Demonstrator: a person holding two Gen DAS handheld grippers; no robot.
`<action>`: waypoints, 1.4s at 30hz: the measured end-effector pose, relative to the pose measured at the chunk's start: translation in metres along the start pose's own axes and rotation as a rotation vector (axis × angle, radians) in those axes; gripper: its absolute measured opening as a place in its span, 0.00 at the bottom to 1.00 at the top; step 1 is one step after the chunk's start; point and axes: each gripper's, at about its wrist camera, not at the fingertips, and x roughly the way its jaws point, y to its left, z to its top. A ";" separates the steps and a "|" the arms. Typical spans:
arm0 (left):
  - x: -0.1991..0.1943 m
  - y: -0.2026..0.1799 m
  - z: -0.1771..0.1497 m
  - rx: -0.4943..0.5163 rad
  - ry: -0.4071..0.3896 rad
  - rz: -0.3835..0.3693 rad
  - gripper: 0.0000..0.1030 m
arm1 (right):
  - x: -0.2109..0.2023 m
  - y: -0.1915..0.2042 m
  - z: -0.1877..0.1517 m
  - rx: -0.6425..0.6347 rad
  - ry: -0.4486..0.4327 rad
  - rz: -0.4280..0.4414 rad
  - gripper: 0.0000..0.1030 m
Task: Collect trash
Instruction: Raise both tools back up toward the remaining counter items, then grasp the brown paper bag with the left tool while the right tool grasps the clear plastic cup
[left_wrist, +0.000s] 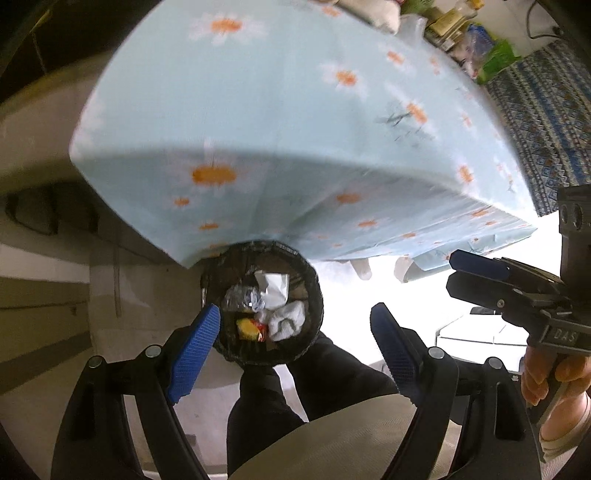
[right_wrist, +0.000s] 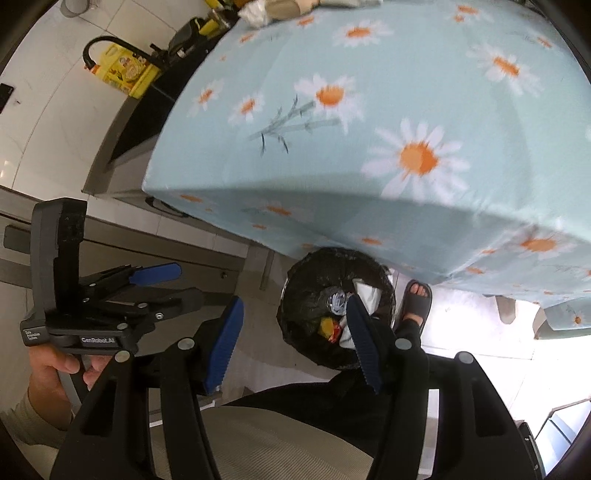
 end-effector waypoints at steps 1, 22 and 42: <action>-0.004 -0.002 0.002 0.008 -0.010 -0.002 0.79 | -0.005 0.000 0.002 -0.003 -0.013 -0.005 0.57; -0.079 -0.057 0.090 0.166 -0.218 0.006 0.79 | -0.082 -0.023 0.082 -0.026 -0.209 -0.078 0.60; -0.060 -0.078 0.237 0.222 -0.239 0.141 0.79 | -0.066 -0.102 0.217 -0.080 -0.136 -0.117 0.60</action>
